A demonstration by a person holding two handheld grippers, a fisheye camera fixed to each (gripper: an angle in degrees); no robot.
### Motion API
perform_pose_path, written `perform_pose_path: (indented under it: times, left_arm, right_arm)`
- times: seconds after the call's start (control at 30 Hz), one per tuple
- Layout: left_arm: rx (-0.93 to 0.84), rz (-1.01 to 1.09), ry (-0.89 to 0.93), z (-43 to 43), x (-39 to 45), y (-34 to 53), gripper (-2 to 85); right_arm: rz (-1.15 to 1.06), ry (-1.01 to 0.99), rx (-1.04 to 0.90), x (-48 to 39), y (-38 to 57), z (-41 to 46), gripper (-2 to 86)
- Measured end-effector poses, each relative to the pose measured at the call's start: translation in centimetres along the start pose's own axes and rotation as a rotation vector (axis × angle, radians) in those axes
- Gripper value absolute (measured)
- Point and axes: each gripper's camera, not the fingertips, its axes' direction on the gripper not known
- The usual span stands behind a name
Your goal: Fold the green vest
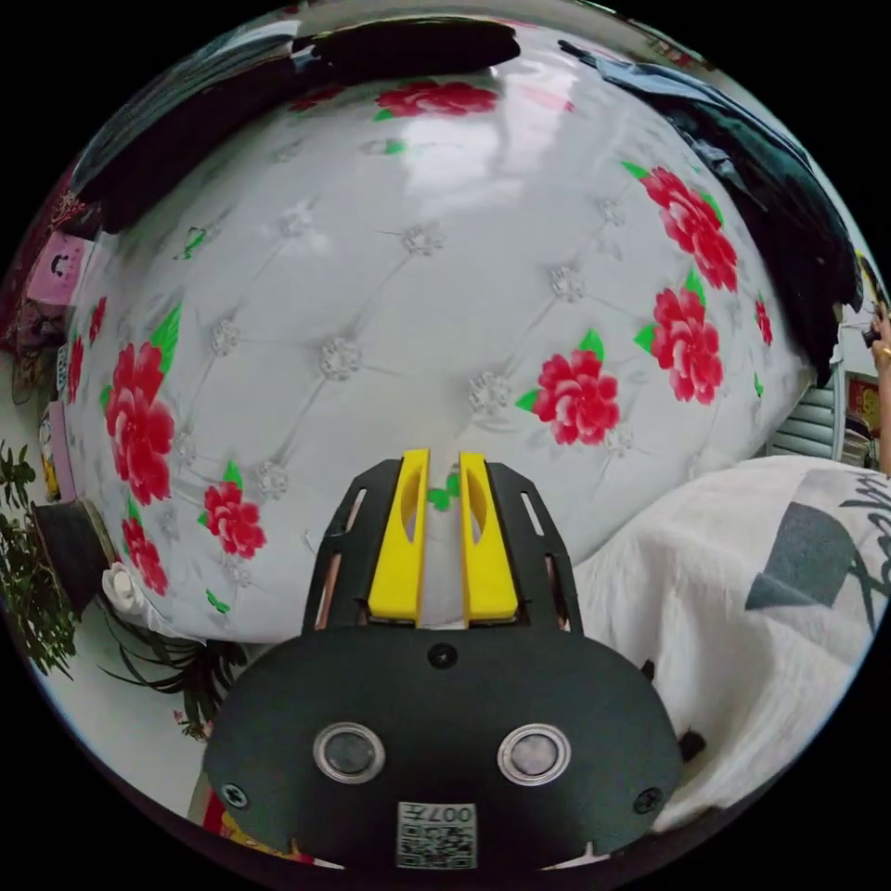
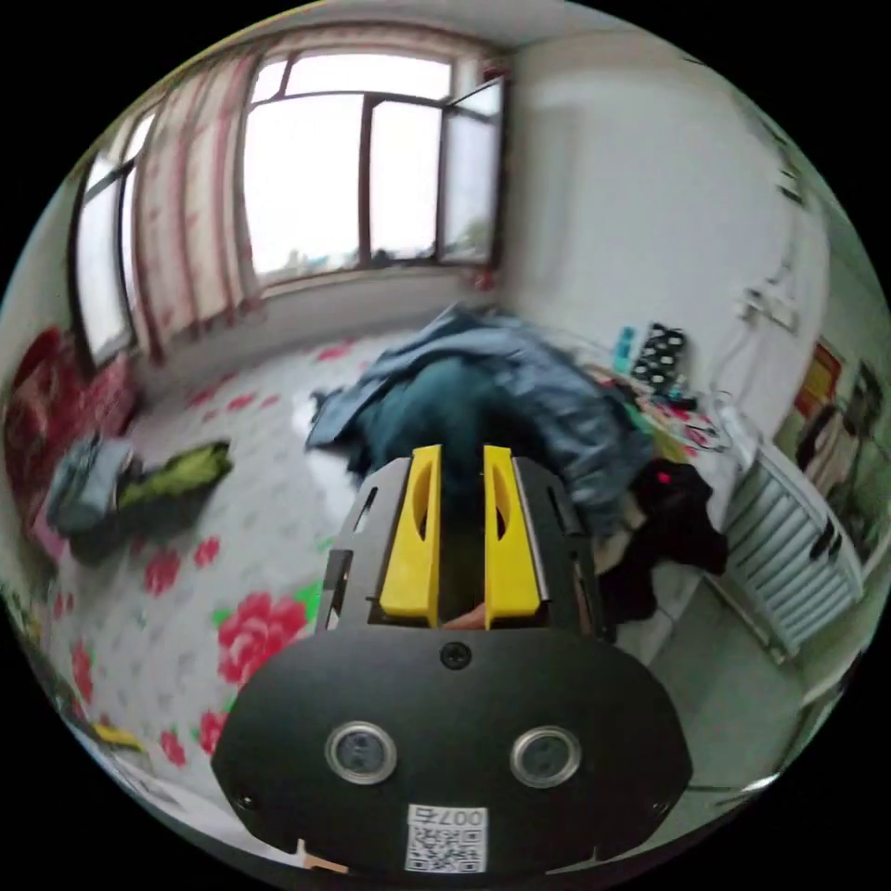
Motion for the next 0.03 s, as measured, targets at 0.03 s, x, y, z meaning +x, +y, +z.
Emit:
perform_pose_path:
  times: [0.03]
  left_arm:
    - [-0.007, 0.009, -0.017, 0.64, 1.18, -0.07, 5.3]
  right_arm:
    - [0.084, -0.015, 0.037, 3.72, -1.46, -1.58, 6.9]
